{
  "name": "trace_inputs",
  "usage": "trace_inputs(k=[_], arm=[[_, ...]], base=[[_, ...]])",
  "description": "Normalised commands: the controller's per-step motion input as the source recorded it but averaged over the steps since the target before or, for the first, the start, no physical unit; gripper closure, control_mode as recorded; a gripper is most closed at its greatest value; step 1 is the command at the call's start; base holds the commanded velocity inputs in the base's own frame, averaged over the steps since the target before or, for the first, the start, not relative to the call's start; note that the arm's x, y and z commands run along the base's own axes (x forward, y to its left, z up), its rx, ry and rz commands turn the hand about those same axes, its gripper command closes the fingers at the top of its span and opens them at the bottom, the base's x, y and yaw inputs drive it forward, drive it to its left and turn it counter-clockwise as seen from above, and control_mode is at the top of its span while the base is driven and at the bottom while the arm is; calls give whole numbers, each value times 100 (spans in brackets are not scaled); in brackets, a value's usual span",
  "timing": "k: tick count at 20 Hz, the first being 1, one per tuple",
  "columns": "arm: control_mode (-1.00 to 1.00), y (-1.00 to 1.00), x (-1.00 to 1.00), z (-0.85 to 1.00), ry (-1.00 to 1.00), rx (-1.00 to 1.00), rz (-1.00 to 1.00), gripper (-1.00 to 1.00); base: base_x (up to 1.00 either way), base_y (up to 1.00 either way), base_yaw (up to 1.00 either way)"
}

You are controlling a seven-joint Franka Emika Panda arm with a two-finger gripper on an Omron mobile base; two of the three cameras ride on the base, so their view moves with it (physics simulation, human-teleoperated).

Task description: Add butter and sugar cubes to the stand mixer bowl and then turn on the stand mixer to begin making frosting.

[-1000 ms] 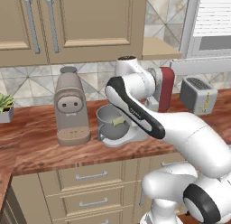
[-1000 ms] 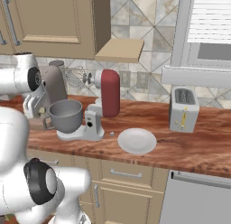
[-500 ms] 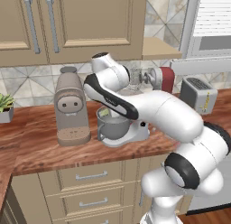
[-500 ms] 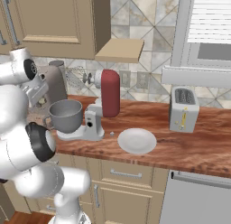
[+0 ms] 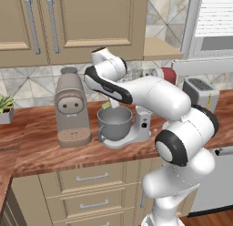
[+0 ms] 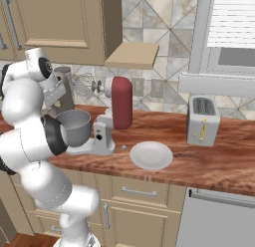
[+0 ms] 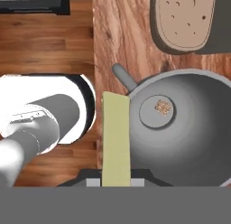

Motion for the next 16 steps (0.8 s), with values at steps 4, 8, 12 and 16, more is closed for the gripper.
trace_inputs(k=[4,8,12,16], arm=[[-100,-23,0,-31,0,0,0,100],[-100,-27,0,-36,0,0,0,100],[-100,-18,8,-31,-1,0,1,100],[-100,-4,0,-31,-2,6,6,100]], base=[[0,0,0],[0,0,0],[0,0,0],[0,0,0]])
